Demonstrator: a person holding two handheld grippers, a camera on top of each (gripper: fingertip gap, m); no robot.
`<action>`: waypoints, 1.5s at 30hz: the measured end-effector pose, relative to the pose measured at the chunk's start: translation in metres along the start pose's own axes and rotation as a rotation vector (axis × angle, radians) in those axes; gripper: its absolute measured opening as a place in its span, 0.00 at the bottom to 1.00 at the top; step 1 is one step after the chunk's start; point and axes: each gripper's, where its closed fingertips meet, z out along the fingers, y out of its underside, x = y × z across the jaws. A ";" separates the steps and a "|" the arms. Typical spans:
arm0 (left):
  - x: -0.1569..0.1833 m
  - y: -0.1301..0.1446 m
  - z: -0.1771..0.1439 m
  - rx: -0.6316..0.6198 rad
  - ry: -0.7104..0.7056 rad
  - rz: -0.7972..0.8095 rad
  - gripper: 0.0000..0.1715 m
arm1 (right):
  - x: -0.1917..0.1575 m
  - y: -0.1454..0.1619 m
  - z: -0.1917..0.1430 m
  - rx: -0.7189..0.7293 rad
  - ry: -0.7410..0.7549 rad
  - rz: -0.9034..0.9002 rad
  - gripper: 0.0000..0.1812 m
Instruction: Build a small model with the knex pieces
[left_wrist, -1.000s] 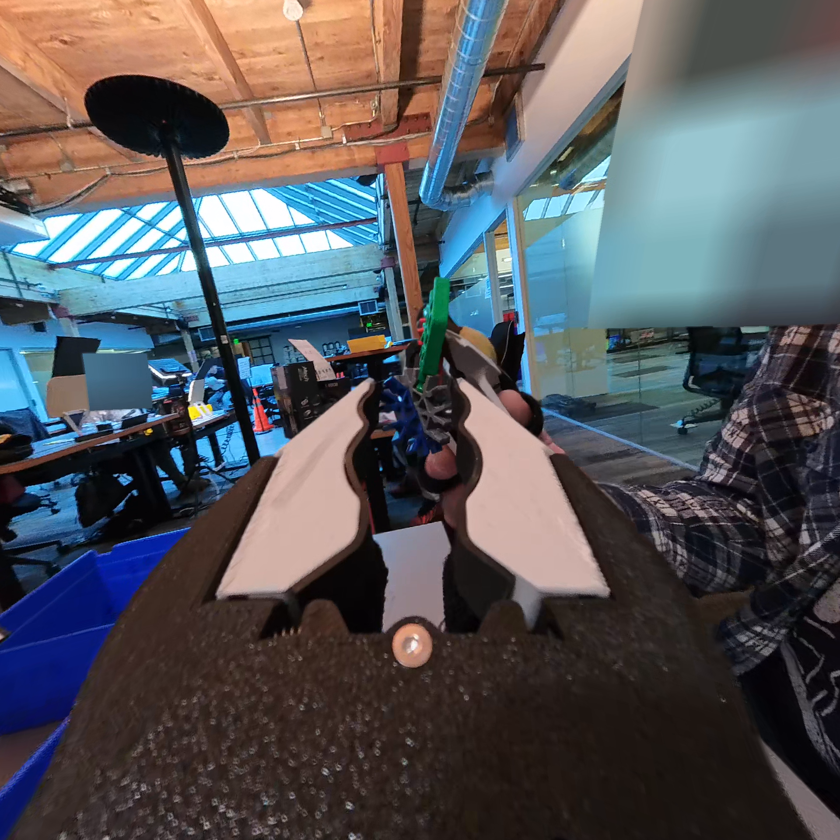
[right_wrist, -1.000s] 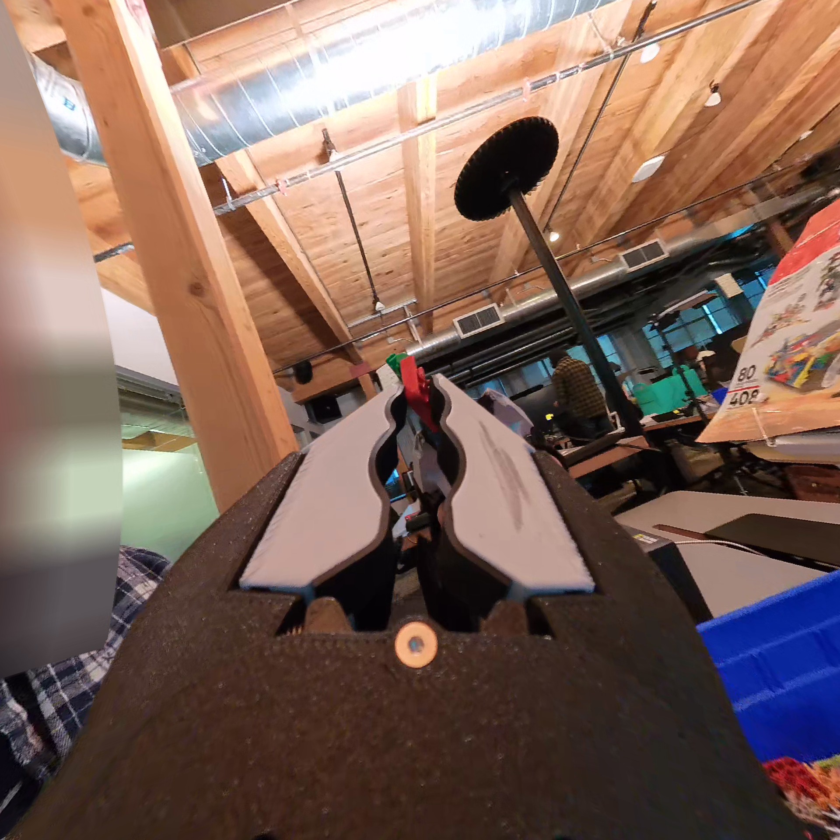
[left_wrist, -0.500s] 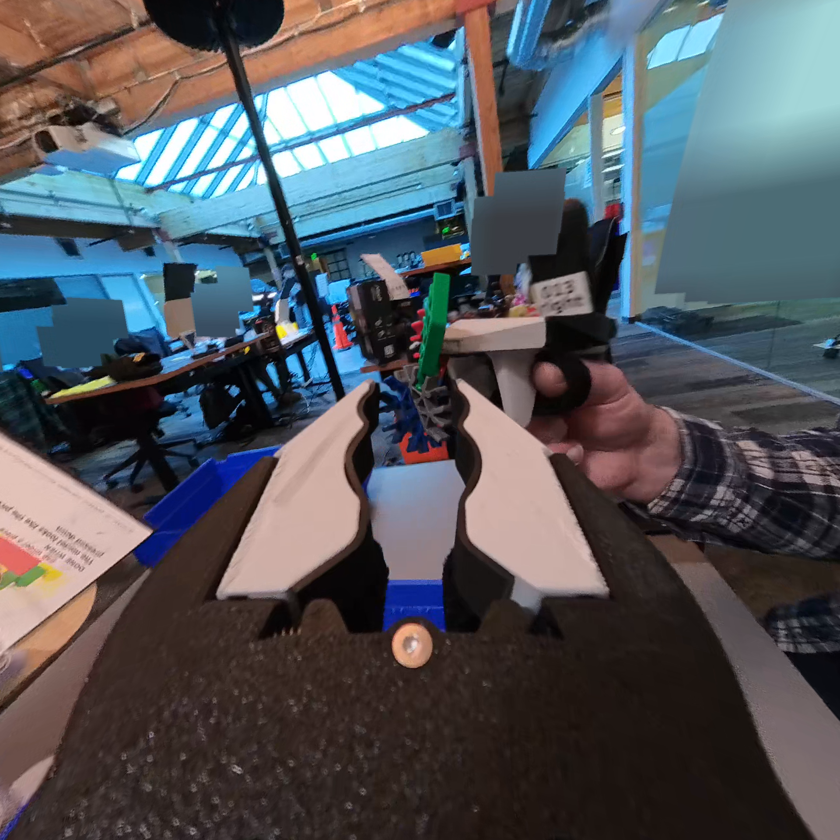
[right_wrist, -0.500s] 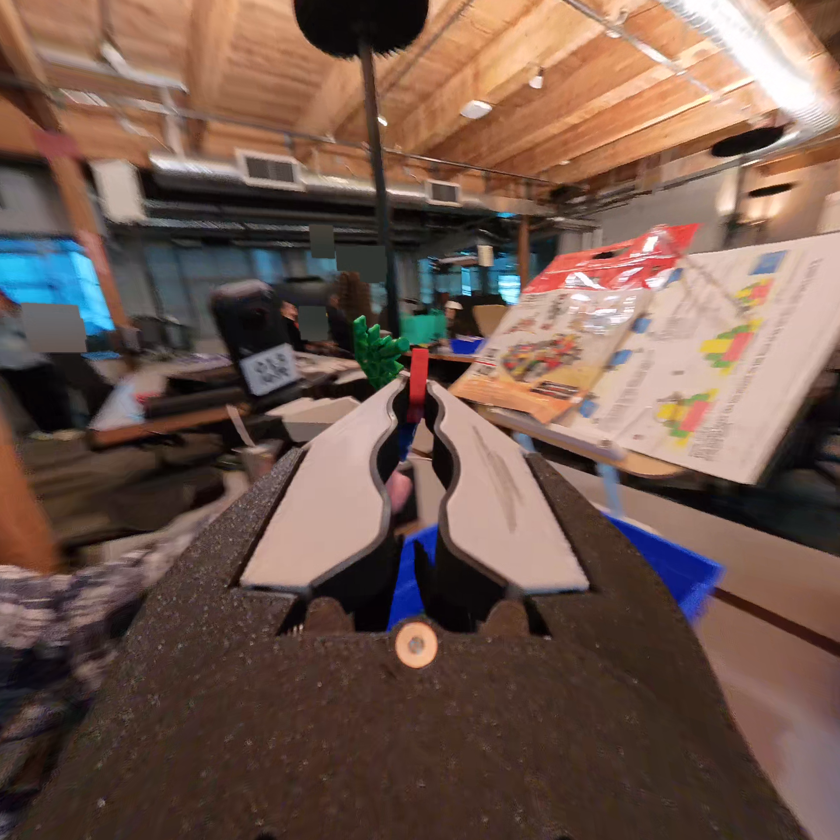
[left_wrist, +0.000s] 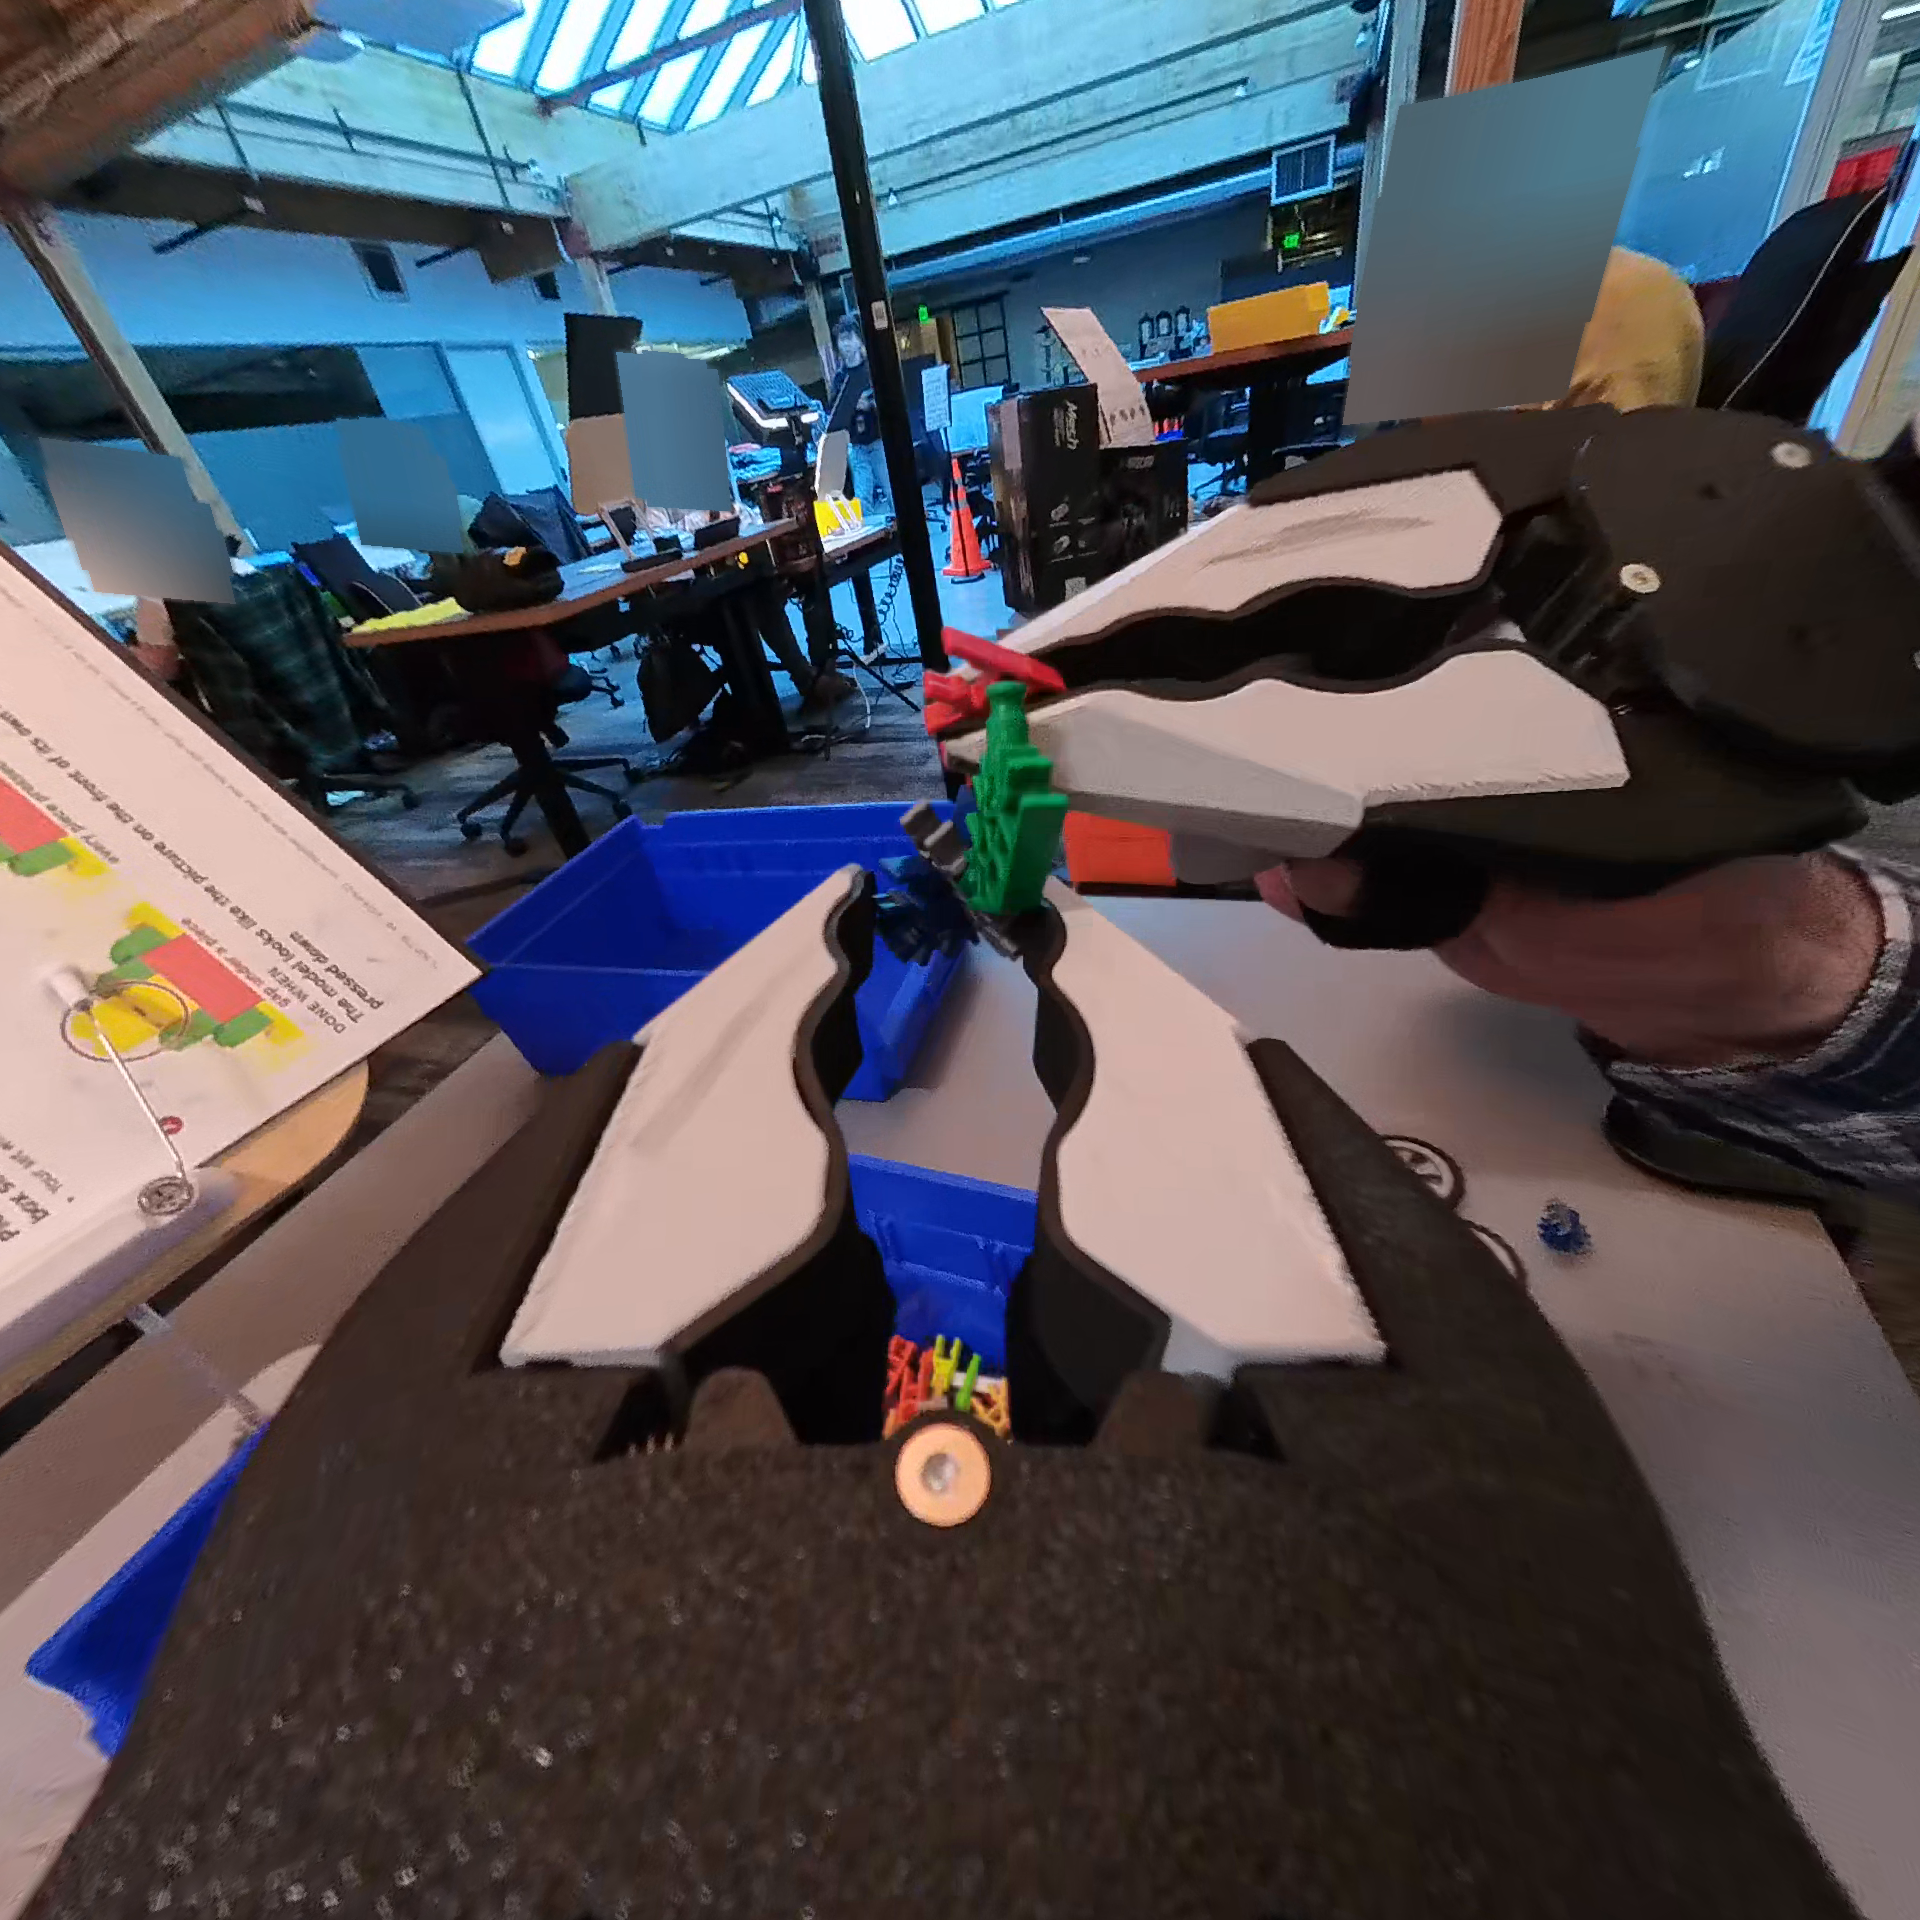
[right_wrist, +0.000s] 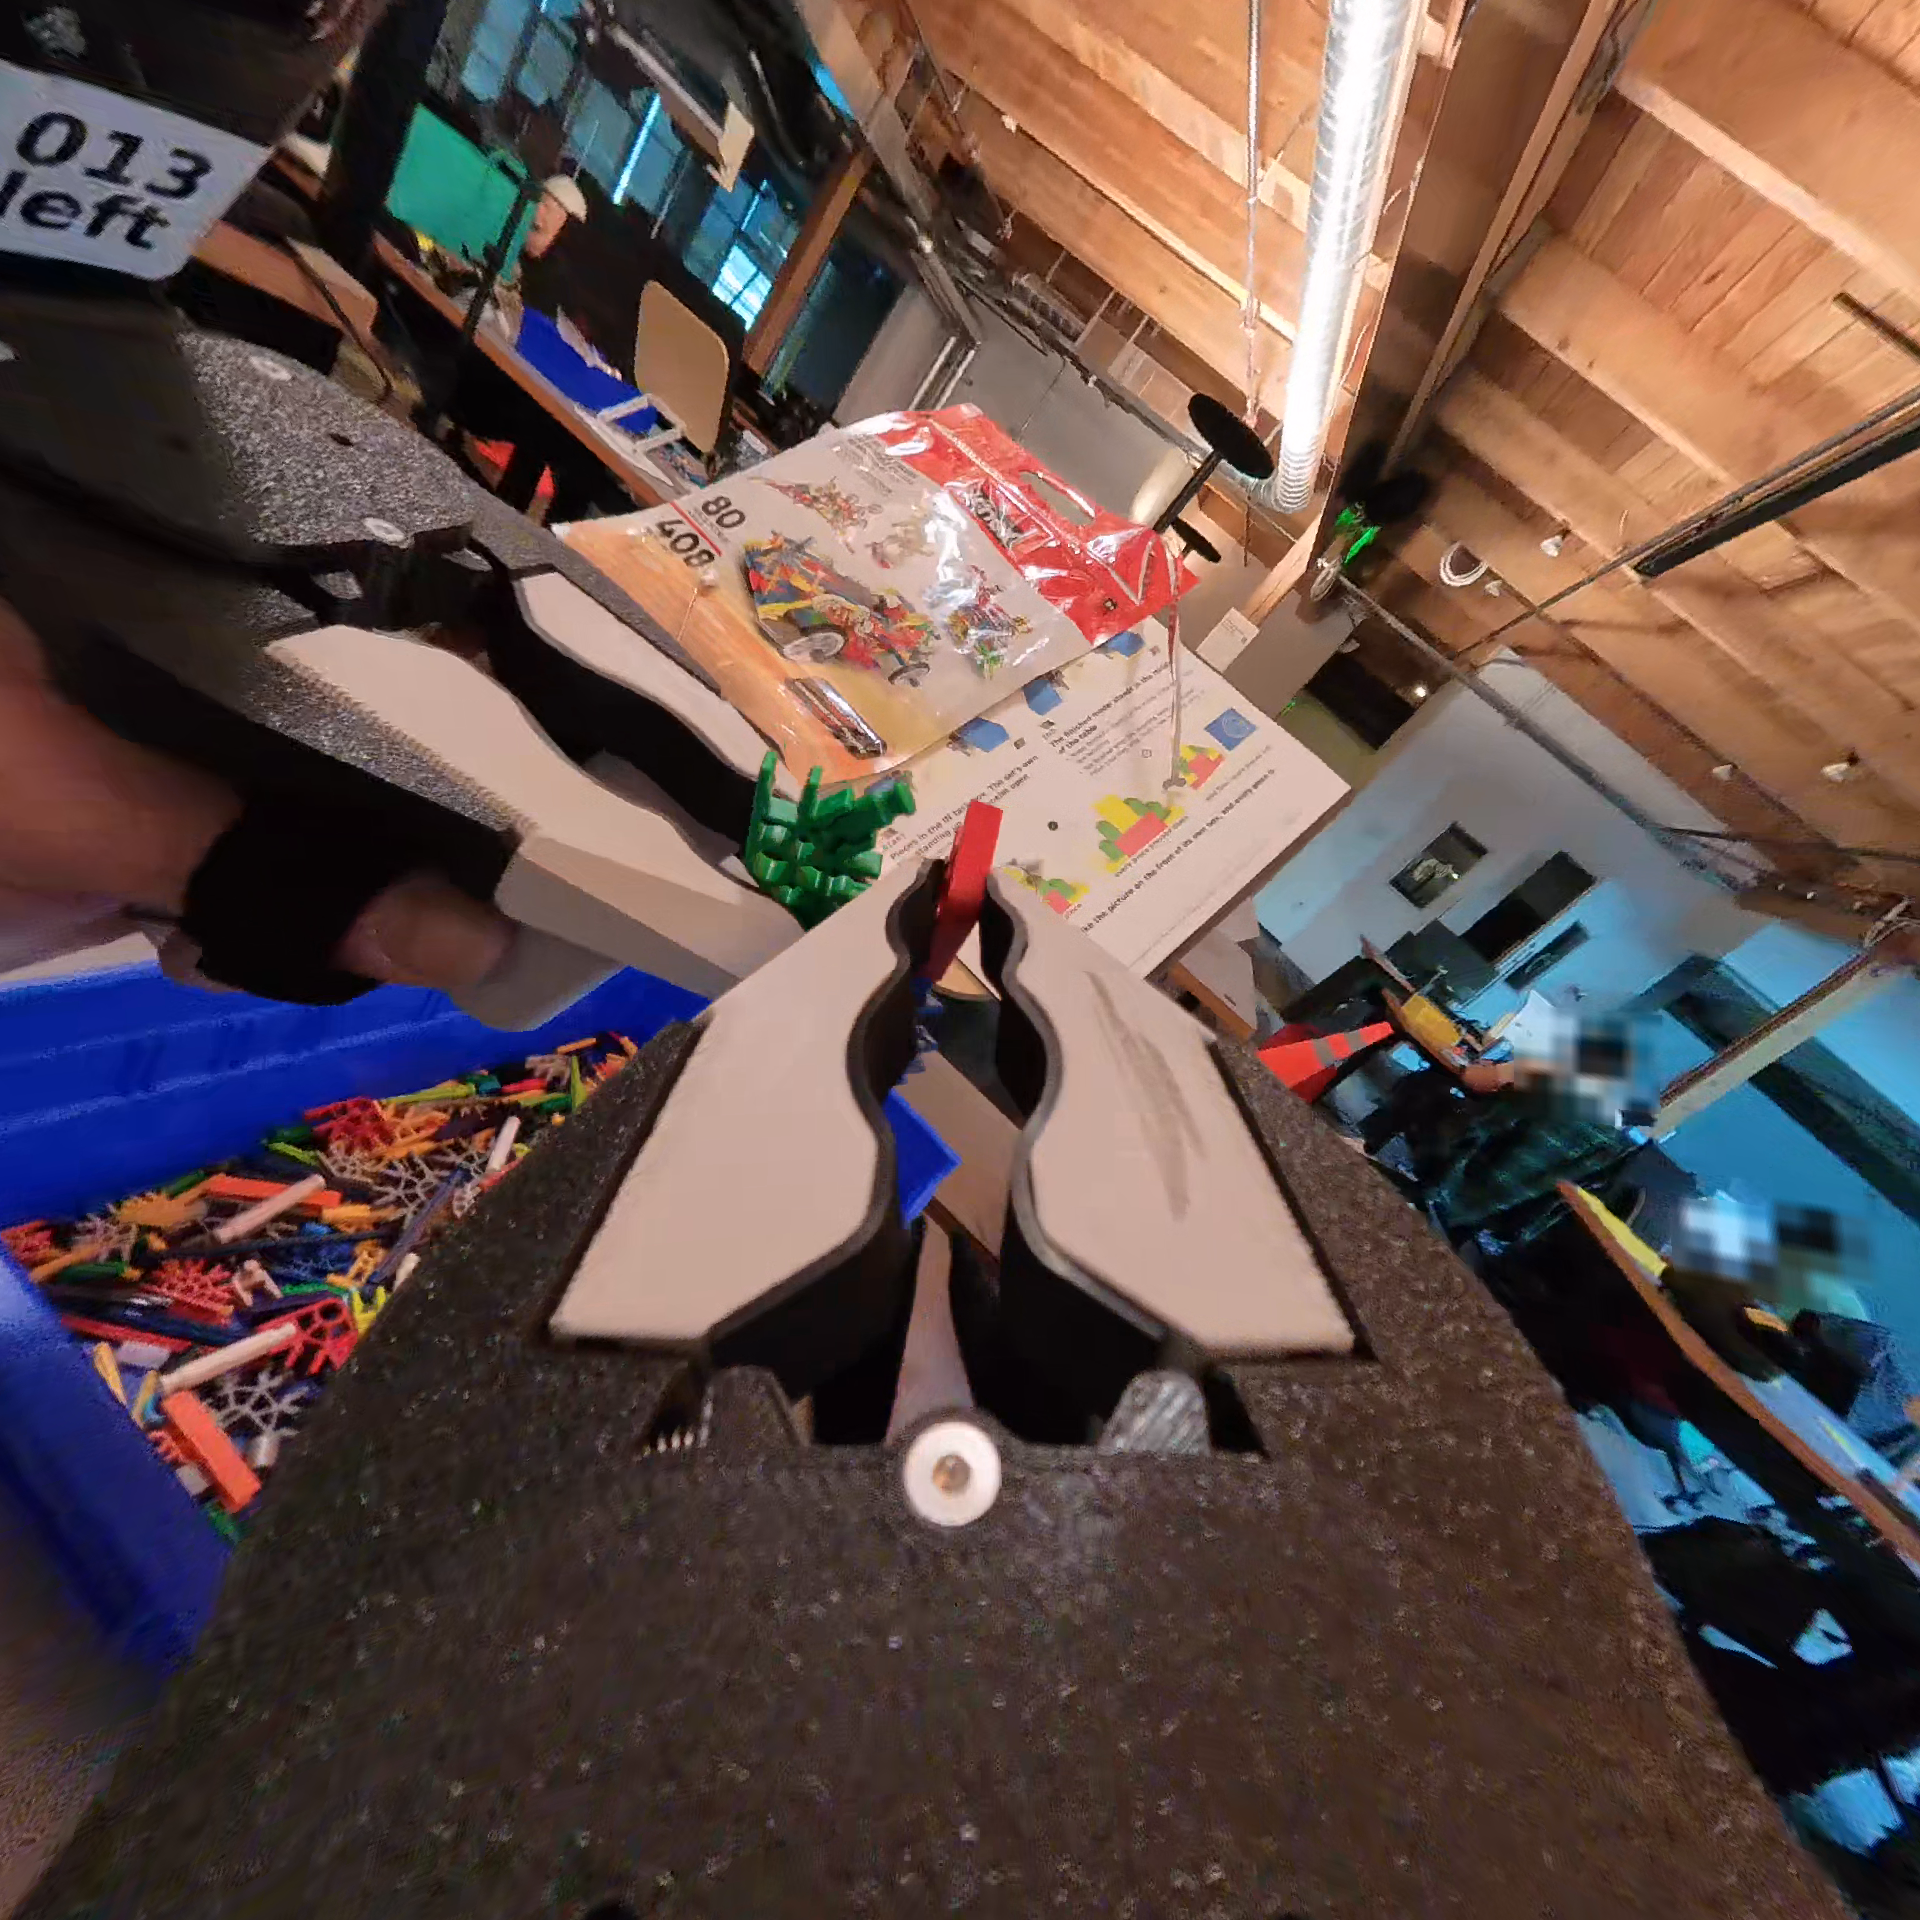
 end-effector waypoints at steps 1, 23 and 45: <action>0.000 0.001 0.001 -0.003 0.008 -0.018 0.14 | -0.001 0.001 0.001 -0.009 0.004 -0.034 0.04; 0.030 0.001 -0.005 0.039 0.319 -0.140 0.13 | -0.010 -0.004 -0.007 0.195 -0.445 0.775 0.03; 0.026 0.023 0.007 -0.061 0.357 -0.369 0.13 | -0.008 0.019 0.009 -0.034 -0.014 -0.302 0.02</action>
